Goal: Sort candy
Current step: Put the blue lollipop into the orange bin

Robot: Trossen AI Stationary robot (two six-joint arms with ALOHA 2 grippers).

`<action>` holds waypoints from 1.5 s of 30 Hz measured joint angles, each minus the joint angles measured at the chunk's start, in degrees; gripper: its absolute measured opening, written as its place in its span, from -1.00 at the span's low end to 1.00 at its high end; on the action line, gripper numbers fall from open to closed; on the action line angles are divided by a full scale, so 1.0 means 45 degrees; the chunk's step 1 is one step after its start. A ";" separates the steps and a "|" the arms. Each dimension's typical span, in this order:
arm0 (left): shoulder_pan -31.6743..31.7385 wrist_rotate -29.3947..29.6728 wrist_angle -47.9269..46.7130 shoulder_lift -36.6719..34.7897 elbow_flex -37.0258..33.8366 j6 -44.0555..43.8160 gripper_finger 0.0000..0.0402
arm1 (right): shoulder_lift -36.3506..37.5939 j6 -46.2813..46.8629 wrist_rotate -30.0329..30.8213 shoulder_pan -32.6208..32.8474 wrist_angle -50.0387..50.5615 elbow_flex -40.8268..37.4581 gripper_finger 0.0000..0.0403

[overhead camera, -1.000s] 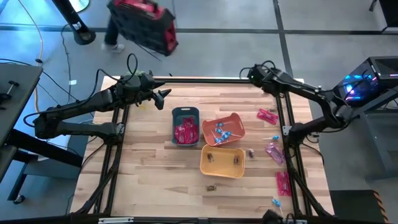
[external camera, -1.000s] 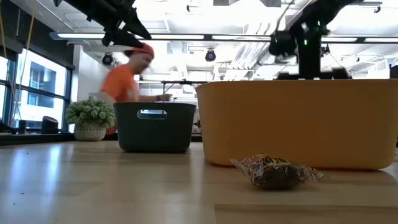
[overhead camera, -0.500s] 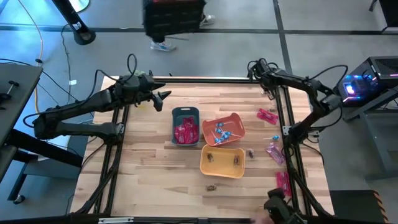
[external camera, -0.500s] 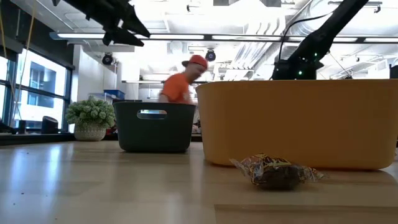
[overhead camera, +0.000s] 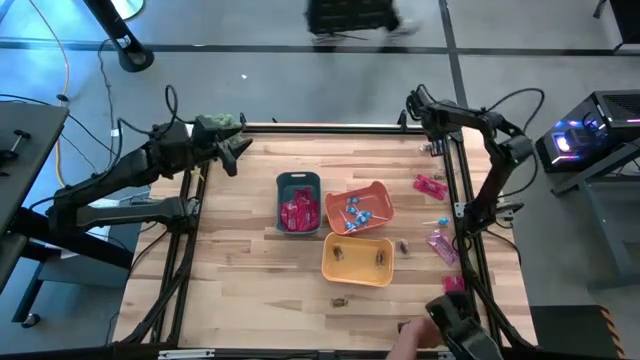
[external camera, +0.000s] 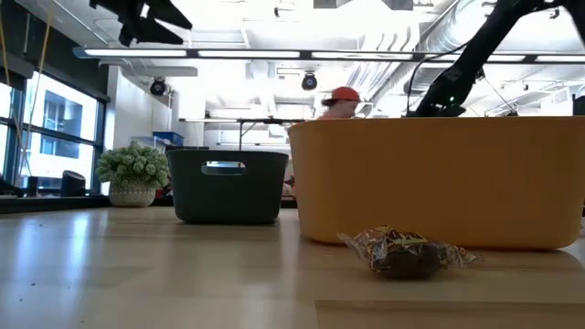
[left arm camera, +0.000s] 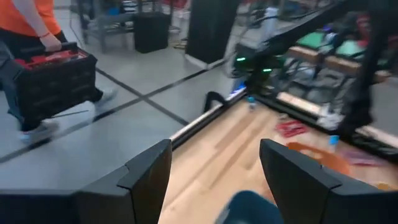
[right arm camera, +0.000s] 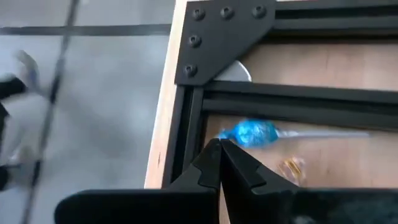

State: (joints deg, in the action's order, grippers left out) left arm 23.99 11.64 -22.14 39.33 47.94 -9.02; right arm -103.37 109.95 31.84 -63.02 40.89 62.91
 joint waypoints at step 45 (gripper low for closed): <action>-0.0005 0.1039 -0.3507 -0.2389 -0.0013 0.0395 0.19 | -0.2922 -0.4910 0.0874 -0.0246 0.4974 0.3716 -1.00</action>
State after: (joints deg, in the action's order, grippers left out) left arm 23.97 16.32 -37.93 28.58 47.88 -7.25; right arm -116.52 87.85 35.77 -64.13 63.28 79.63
